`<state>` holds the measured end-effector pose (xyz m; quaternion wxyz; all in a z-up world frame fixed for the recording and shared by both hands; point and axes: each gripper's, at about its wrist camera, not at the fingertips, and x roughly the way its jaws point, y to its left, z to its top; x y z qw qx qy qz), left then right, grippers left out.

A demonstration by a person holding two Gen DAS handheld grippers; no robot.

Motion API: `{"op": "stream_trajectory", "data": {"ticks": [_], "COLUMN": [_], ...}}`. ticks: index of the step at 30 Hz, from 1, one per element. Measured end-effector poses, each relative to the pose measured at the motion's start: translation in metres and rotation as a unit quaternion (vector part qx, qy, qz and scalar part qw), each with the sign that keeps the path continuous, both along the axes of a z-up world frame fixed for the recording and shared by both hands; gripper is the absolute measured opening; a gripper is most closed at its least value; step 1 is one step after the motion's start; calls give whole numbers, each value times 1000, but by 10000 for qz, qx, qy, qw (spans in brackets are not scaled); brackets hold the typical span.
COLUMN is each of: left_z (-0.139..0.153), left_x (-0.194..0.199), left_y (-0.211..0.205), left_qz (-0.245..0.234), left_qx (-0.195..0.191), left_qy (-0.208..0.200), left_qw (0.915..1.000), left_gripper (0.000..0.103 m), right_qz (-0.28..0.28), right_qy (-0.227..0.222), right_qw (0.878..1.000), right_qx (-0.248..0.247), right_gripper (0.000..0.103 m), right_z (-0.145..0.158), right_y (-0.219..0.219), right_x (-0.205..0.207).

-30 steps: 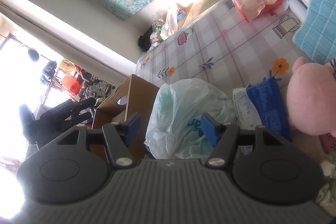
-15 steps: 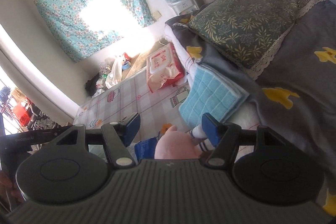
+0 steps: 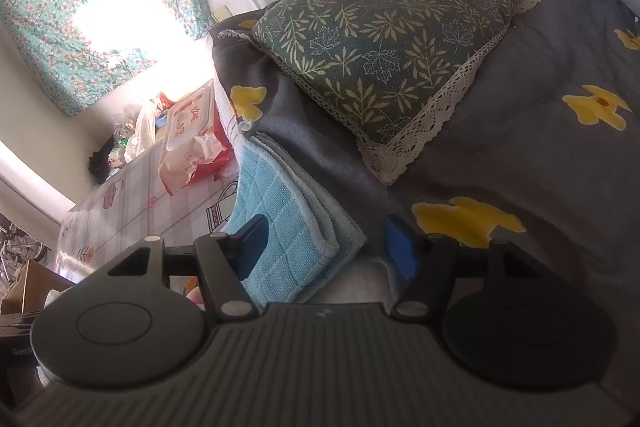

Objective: Organize soft objects
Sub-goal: 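Reach the left tool to the blue-and-white wipe pack and grasp it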

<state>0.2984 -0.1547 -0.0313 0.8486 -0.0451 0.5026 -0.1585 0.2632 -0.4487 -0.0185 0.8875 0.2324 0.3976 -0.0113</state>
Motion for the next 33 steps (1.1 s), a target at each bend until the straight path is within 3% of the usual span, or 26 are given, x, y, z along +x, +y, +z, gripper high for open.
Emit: {"op": "stream_trajectory", "data": {"ticks": [7, 13, 15, 17, 21, 23, 29, 33], "left_z": [18, 11, 5, 0, -15, -22, -37, -42], "left_x": [-2, -18, -25, -30, -37, -39, -31, -21], "left_y": [30, 57, 59, 59, 61, 62, 55, 51], "left_qz": [188, 314, 281, 225, 200, 175, 46, -1], "left_qx": [95, 49, 53, 41, 40, 54, 145, 111], "left_qy": [-109, 196, 283, 329, 526, 615, 800, 936], "left_qw": [9997, 9993, 9992, 9992, 9984, 9979, 9967, 9955], "left_gripper": [57, 57, 57, 57, 52, 51, 51, 61], "right_qz": [-47, 75, 390, 852, 1722, 1848, 2265, 2547], "right_qy": [-26, -727, -903, -863, -105, 199, 1240, 1997], "right_qw": [10000, 9956, 9940, 9926, 9779, 9726, 9607, 9440], "right_qx": [-30, -579, -469, -47, 1184, 1396, 1018, 643], "right_gripper": [56, 58, 59, 60, 61, 61, 59, 60], "right_z": [0, 37, 49, 53, 36, 26, -1, -25], "right_y": [1, 32, 50, 68, 108, 123, 171, 194], "right_x": [0, -31, -39, -39, -10, 5, 63, 89]}}
